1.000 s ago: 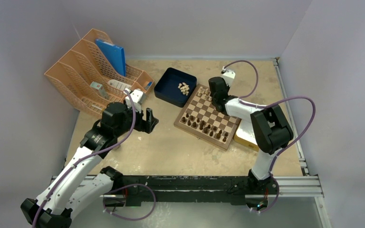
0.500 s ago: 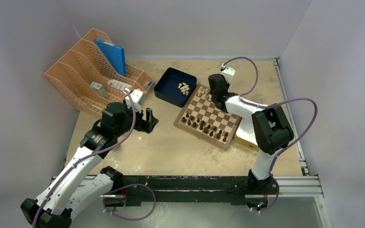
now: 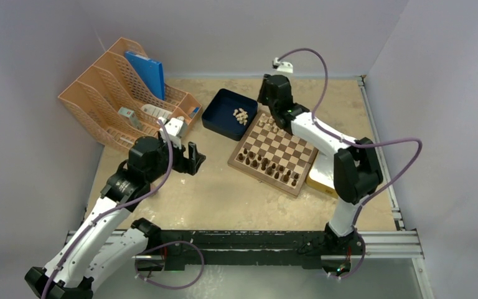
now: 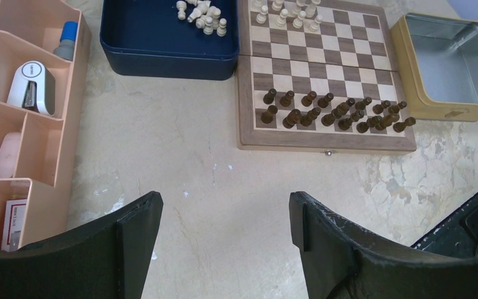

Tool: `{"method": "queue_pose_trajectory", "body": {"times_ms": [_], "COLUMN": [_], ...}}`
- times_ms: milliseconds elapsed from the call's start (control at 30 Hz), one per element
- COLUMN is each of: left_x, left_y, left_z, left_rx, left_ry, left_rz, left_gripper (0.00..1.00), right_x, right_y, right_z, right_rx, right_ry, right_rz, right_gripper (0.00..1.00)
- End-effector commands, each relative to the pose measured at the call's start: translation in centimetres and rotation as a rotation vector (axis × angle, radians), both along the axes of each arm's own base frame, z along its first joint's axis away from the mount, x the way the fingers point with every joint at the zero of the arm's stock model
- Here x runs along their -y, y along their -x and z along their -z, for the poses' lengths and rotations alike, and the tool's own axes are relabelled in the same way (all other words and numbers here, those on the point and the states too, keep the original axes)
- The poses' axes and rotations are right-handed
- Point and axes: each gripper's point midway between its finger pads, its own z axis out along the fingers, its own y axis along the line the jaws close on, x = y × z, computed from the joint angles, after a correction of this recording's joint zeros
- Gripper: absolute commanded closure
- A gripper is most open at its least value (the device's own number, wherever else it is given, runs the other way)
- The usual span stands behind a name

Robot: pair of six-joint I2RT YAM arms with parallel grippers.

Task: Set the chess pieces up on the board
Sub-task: Pick up the chess piece from the storage box.

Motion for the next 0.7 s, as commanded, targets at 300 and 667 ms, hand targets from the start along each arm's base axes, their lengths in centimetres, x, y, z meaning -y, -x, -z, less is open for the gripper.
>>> {"method": "queue_pose_trajectory", "body": {"times_ms": [300,667], "left_x": [-1.1,-2.1], "left_y": [-0.1,0.0], "left_z": [-2.3,-3.3], "left_rx": [0.098,0.139], "left_ry": [0.026,0.032], "left_rz": [-0.048,-0.094], "left_gripper": [0.27,0.27], "right_x": [-10.6,-12.5], "right_y": [-3.2,-5.5], "right_z": [3.7,9.4], "right_rx": [-0.072,-0.142], "right_ry": [-0.120,-0.067], "right_rz": [-0.121,-0.042], "right_gripper": [0.67,0.66]}}
